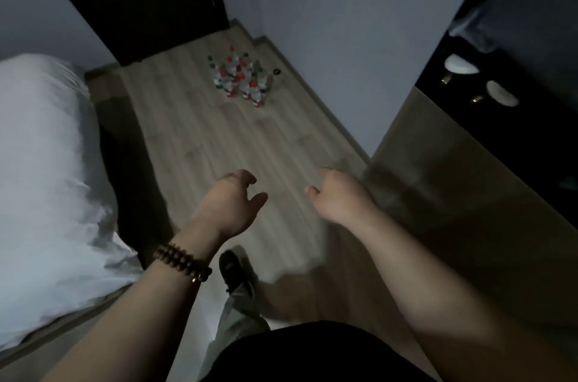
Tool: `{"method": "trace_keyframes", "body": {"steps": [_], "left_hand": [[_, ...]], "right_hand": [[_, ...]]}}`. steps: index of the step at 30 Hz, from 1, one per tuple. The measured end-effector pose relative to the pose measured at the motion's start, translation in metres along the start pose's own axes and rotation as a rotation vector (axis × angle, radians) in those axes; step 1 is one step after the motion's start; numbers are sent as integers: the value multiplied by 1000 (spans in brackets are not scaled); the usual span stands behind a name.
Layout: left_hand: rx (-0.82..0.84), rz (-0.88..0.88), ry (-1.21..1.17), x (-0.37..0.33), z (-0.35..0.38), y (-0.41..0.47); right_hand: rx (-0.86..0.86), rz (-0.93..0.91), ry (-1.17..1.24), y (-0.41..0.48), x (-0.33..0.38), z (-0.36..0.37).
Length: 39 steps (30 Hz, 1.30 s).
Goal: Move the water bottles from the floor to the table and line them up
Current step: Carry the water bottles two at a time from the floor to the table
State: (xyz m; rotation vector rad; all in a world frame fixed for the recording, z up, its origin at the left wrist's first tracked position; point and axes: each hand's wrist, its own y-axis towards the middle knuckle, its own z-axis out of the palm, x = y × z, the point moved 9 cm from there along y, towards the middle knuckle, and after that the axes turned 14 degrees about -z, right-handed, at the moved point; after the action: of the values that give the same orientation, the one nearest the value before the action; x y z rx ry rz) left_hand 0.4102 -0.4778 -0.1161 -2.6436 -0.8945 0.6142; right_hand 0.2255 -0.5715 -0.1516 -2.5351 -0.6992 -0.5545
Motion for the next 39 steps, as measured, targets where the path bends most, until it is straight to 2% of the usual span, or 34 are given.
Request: {"method": "trace_keyframes", "body": {"steps": [7,13,17,24,30,35,39], "left_hand": [[55,74,64,64,-88,158],[41,123,81,90,-162,282],[42,128,109,99,-183,362],[113,96,120,114,-217,517],[166,37,209,123,-278,646],[143,65,167,108,-322,731],[187,151,169,88,-329,795]], "right_hand": [[-37,78,-11,152,87,-5],[-106,51,31,266,151,-21],[-89,102,118,347,166,-17],[-37,58,163,513,189,0],[-3,86,232,661,219,-29],[-15,45,221,739,245,-66],[13,105,212,782,240,-74]]}}
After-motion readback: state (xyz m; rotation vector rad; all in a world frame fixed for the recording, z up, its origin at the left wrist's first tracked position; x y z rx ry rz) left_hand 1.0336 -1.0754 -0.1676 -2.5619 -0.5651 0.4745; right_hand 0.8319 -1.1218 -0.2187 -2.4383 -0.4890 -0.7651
